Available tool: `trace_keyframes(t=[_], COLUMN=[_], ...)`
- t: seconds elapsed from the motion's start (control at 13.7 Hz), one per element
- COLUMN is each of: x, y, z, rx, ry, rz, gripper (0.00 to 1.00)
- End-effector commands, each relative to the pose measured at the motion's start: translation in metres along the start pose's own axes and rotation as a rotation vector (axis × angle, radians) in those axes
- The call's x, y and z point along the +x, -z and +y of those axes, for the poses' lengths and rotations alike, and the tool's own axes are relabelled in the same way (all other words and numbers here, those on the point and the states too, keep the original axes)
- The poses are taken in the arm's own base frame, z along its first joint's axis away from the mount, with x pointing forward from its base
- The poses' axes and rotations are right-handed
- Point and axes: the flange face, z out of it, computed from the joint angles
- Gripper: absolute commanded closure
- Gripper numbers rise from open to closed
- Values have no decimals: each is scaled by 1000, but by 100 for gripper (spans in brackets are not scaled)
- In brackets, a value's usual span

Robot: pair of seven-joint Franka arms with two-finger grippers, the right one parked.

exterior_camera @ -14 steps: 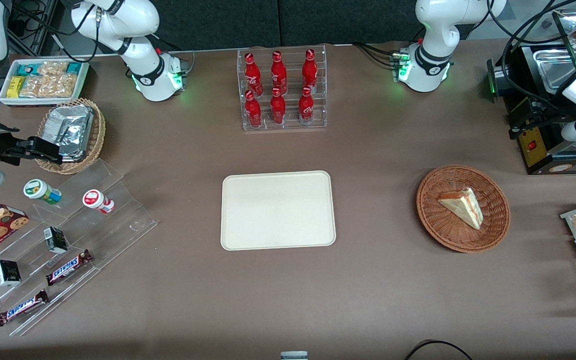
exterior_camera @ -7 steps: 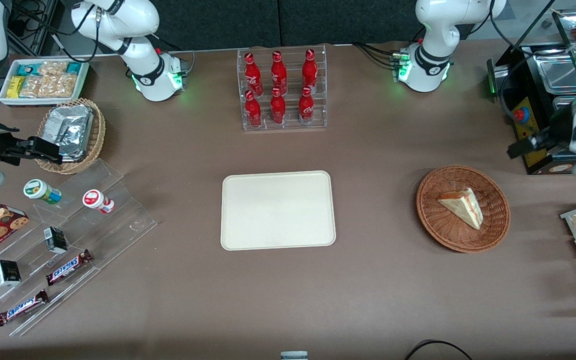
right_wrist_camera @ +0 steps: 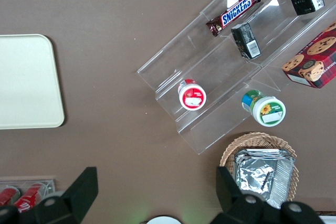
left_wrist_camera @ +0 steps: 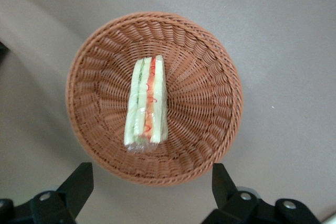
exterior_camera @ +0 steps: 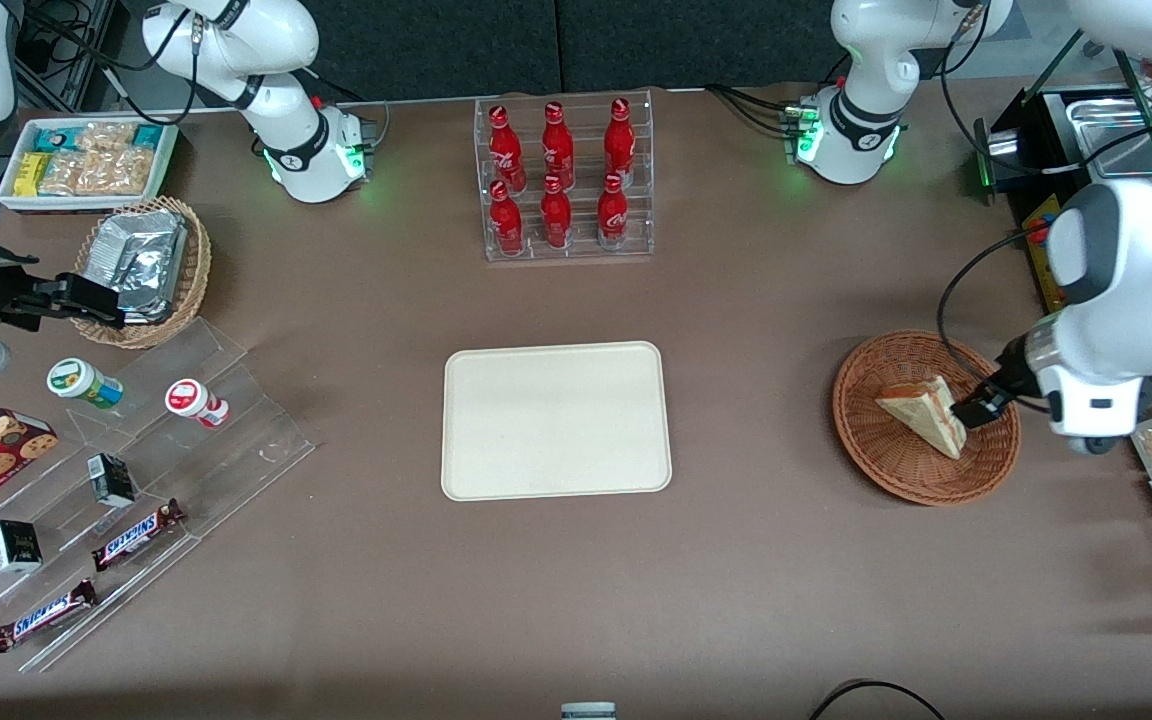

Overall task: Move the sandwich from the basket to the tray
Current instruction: 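Lower the left gripper and close it on the wrapped sandwich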

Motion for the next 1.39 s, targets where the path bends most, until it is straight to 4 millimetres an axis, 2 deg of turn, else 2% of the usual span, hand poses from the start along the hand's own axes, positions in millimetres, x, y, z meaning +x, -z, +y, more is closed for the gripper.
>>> trace_keyframes(t=[0.0, 0.22, 0.36, 0.51, 0.73, 0.95, 1.09, 1.17, 1.24, 1.31], x=[-5, 0, 13, 18, 29, 24, 17, 17, 16, 17], y=[-25, -59, -78, -94, -133, -162, -174, -176, -178, -174], z=[-6, -1, -9, -5, -3, -7, -12, -12, -12, -13], rx=[-6, 14, 26, 17, 14, 46, 43, 27, 27, 24], ry=[25, 24, 47, 50, 62, 61, 59, 59, 57, 57], rz=[9, -14, -21, -15, -14, -47, -44, -30, -30, -26], gripper=[0, 0, 0, 0, 0, 0, 0, 16, 54, 81])
